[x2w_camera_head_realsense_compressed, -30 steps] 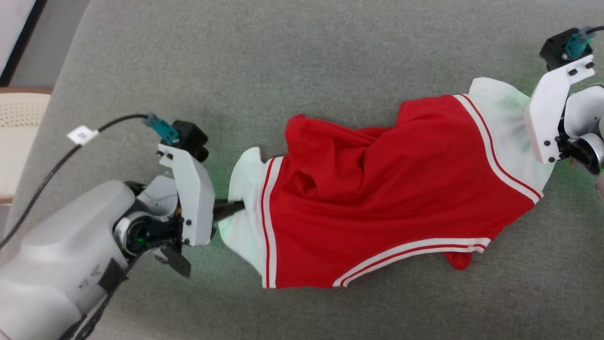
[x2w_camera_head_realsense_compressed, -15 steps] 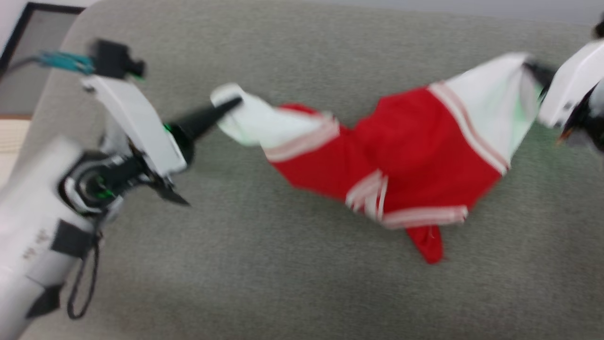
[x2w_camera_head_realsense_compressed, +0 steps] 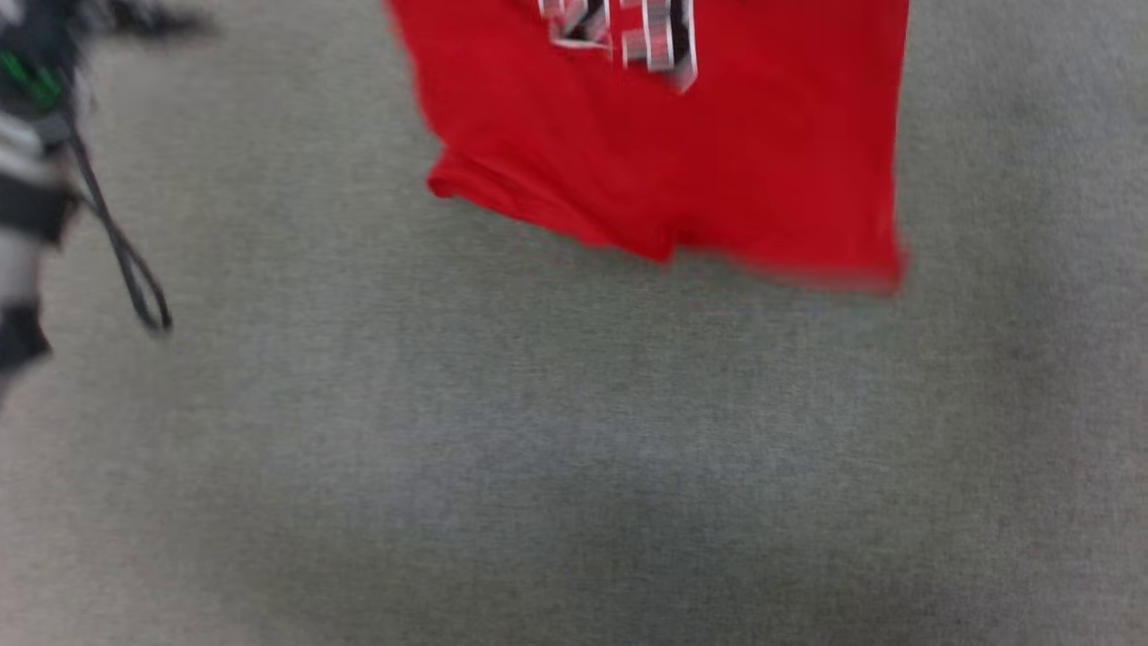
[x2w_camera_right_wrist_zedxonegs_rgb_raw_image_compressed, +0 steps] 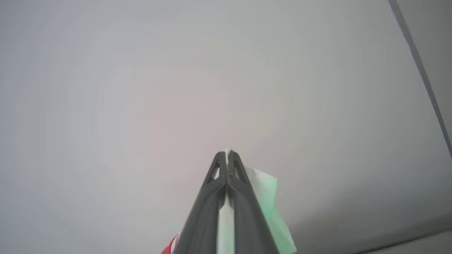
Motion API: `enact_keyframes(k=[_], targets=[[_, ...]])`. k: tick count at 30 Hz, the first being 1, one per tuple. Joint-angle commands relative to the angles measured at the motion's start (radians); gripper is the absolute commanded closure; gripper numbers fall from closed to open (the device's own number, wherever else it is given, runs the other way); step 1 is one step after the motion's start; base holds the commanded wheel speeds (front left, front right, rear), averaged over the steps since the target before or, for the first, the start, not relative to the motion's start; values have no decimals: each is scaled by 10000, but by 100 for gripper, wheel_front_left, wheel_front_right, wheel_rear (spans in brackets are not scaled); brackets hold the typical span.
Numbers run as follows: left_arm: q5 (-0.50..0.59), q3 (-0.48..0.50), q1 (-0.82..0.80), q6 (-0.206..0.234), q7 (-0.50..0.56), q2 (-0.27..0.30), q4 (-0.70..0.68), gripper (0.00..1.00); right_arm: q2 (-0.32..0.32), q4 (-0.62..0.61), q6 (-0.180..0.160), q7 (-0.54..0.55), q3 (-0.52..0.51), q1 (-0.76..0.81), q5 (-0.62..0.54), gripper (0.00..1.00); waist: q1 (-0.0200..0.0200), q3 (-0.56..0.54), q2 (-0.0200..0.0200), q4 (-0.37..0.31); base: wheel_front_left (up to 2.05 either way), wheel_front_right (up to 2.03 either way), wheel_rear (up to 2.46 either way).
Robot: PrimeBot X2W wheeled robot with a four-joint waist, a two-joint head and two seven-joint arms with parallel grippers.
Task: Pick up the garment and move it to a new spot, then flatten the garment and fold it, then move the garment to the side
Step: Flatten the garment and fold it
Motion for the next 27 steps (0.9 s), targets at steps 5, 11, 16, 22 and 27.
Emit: enact_keyframes(k=[5,11,16,22,27], targets=[[47,654,-1735,-22,-989,-438,1326,100,266,502,-15,-1438,-424,-1512,-266,100,0,562,0,-458,0,0,0],[220,996,-2825,-22,-1628,-767,1877,100,494,487,-15,-2259,-300,-2258,-286,100,0,543,0,-591,0,0,0],[-139,984,-2394,-20,-1115,-697,1336,100,477,68,-15,-2040,97,-1884,24,100,0,612,0,-560,0,0,0],[-1242,1152,-743,-22,400,-330,309,100,154,-1026,-15,-990,1017,-402,462,100,0,313,0,-487,0,0,0],[-1739,1088,1480,-22,1425,113,-621,100,-520,-2398,-15,186,1749,1898,907,100,0,-248,0,-447,0,0,0]])
